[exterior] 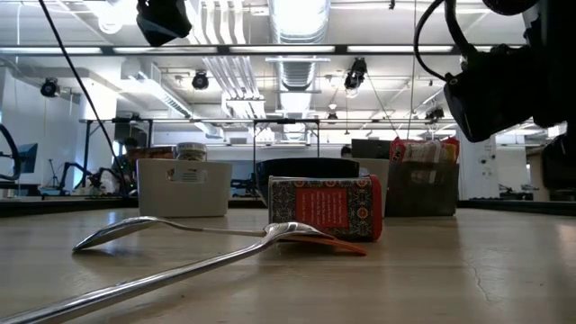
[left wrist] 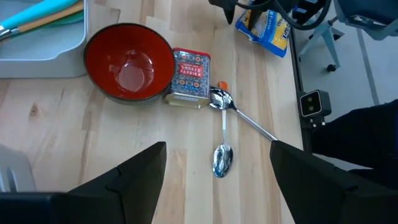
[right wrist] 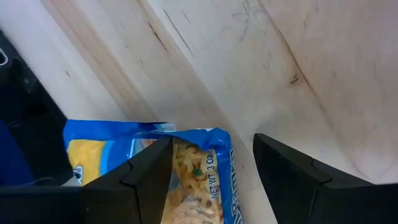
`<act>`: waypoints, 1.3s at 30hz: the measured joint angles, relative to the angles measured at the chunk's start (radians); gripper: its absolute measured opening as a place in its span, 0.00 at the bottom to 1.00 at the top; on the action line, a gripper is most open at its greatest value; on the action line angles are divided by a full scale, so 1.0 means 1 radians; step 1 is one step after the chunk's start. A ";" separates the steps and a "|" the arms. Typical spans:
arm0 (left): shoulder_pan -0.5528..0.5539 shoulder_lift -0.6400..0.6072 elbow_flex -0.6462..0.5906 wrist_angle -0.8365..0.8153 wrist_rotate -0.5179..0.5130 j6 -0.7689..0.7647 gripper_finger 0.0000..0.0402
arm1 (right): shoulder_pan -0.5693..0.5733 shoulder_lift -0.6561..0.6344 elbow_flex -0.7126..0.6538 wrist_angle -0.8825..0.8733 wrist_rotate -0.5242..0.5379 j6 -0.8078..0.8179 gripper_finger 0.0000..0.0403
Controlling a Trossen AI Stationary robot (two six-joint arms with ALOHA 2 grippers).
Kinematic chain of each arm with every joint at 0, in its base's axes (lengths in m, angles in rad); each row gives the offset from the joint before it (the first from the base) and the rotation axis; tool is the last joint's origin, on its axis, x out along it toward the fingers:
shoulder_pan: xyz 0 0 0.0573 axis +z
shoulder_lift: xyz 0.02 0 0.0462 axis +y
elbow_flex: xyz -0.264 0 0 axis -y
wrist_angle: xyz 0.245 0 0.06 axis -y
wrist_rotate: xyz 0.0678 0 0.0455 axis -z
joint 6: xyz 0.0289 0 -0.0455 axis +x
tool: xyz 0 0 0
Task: Pick & Place Food Item
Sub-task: Put the blue noodle pack into the black bin
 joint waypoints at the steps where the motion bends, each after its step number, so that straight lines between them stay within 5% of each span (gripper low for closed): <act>1: 0.000 0.000 0.000 0.000 0.000 0.000 0.73 | 0.000 0.006 0.000 0.001 -0.001 0.000 0.54; 8: -0.001 0.000 0.000 -0.010 0.000 0.000 0.73 | 0.000 0.008 0.000 0.003 -0.006 0.005 0.51; 19: -0.001 0.000 0.000 -0.021 0.000 0.000 0.73 | 0.000 0.009 -0.001 0.008 0.000 0.032 0.05; 27: -0.004 0.000 0.000 -0.031 0.000 0.000 0.73 | 0.002 -0.005 0.007 -0.004 0.019 0.065 0.03; 39: -0.007 -0.002 0.000 -0.061 0.000 0.000 0.73 | 0.005 -0.198 0.048 -0.063 0.240 0.044 0.02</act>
